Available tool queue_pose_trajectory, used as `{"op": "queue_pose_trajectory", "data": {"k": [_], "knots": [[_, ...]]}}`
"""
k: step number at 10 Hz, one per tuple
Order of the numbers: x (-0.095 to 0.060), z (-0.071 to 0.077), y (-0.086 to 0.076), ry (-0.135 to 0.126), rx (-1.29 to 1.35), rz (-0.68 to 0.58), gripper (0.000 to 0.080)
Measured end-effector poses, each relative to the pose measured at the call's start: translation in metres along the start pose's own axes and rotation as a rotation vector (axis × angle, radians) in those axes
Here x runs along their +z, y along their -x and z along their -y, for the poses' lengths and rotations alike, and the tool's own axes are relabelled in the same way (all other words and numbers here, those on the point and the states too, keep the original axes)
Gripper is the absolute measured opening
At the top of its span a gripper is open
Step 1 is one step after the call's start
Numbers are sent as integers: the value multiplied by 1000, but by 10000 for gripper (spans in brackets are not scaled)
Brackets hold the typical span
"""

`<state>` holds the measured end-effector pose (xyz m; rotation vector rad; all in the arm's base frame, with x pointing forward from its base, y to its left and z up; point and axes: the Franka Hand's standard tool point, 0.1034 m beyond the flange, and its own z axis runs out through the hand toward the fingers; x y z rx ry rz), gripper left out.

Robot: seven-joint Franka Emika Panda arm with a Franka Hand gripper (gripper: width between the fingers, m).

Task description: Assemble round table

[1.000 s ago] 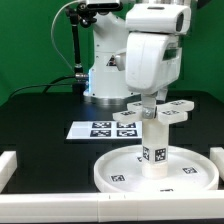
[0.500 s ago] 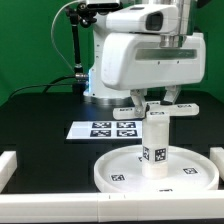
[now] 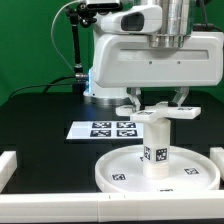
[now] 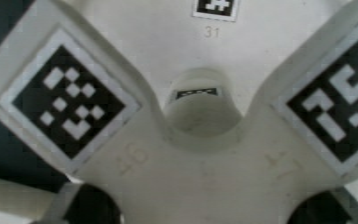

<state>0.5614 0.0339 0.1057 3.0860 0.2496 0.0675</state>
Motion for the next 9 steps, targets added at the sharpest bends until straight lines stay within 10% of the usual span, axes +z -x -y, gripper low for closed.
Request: {"op": "queue_pose_trajectory", "data": {"k": [9], "knots": [[1, 5, 0, -110, 950, 33, 452]]}}
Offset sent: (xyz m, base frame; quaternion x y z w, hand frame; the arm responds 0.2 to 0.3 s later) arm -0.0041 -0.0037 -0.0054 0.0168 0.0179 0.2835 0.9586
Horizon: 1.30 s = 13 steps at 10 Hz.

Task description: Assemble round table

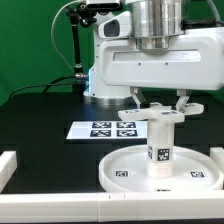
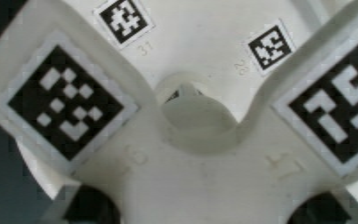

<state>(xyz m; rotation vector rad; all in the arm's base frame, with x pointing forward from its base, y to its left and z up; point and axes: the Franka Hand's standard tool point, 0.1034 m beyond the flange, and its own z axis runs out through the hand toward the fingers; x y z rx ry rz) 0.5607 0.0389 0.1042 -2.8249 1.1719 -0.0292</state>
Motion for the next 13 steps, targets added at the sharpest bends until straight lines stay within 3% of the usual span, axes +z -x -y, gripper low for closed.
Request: {"op": "queue_pose_trajectory", "data": {"k": [13], "knots": [[1, 2, 0, -22, 934, 31, 452]]}}
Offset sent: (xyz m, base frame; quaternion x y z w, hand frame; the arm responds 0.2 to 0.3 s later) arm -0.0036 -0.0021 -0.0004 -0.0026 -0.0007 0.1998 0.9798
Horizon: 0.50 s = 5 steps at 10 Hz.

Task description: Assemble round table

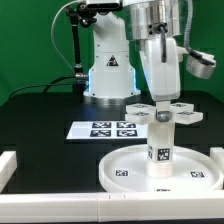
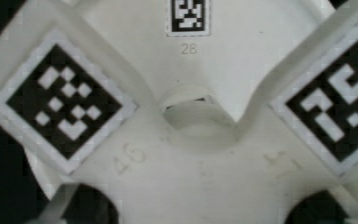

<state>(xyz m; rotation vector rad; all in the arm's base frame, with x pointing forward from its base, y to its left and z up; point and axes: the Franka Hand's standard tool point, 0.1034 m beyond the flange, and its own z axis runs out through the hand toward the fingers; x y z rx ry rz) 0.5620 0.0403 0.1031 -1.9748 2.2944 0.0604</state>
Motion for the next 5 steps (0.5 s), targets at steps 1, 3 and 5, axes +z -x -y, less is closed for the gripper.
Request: {"op": "queue_pose_trajectory", "data": {"k": [1, 3, 5], "knots": [[0, 0, 0, 0, 2, 3, 452], [1, -1, 3, 1, -14, 10, 614], [-12, 0, 10, 6, -49, 20, 642]]}}
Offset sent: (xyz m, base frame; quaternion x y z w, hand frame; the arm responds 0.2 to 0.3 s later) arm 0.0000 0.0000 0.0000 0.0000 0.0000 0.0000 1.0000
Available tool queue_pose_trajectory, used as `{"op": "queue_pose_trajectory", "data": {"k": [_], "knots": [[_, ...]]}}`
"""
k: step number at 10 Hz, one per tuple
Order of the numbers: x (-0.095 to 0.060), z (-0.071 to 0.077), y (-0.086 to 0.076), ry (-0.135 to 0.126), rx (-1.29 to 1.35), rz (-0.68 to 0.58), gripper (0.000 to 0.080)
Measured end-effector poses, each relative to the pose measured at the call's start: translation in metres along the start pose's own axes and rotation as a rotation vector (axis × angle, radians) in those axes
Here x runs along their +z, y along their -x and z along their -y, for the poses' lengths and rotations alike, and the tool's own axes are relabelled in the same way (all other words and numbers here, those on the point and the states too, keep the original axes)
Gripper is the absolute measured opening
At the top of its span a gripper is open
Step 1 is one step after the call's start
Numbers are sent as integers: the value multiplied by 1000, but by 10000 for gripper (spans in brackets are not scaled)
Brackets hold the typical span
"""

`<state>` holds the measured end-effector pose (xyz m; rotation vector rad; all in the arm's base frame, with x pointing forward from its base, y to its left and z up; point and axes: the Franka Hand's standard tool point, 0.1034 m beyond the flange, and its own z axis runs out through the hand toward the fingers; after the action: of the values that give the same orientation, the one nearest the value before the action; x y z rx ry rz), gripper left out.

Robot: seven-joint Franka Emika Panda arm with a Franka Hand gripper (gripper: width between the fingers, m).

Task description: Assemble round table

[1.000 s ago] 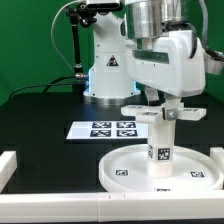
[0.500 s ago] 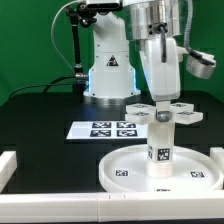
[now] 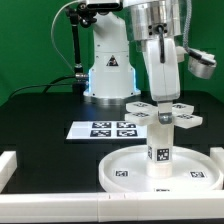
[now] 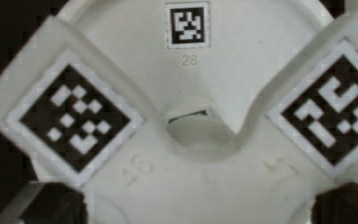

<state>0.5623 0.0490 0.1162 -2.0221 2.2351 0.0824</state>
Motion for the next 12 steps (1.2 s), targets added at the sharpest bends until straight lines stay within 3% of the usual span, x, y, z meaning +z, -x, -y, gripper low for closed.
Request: {"op": "queue_pose_trajectory", "data": {"k": [5, 8, 12], "knots": [[-3, 0, 5, -5, -118, 7, 649], [-8, 6, 10, 21, -543, 14, 649], [-11, 10, 12, 16, -873, 22, 649]]}}
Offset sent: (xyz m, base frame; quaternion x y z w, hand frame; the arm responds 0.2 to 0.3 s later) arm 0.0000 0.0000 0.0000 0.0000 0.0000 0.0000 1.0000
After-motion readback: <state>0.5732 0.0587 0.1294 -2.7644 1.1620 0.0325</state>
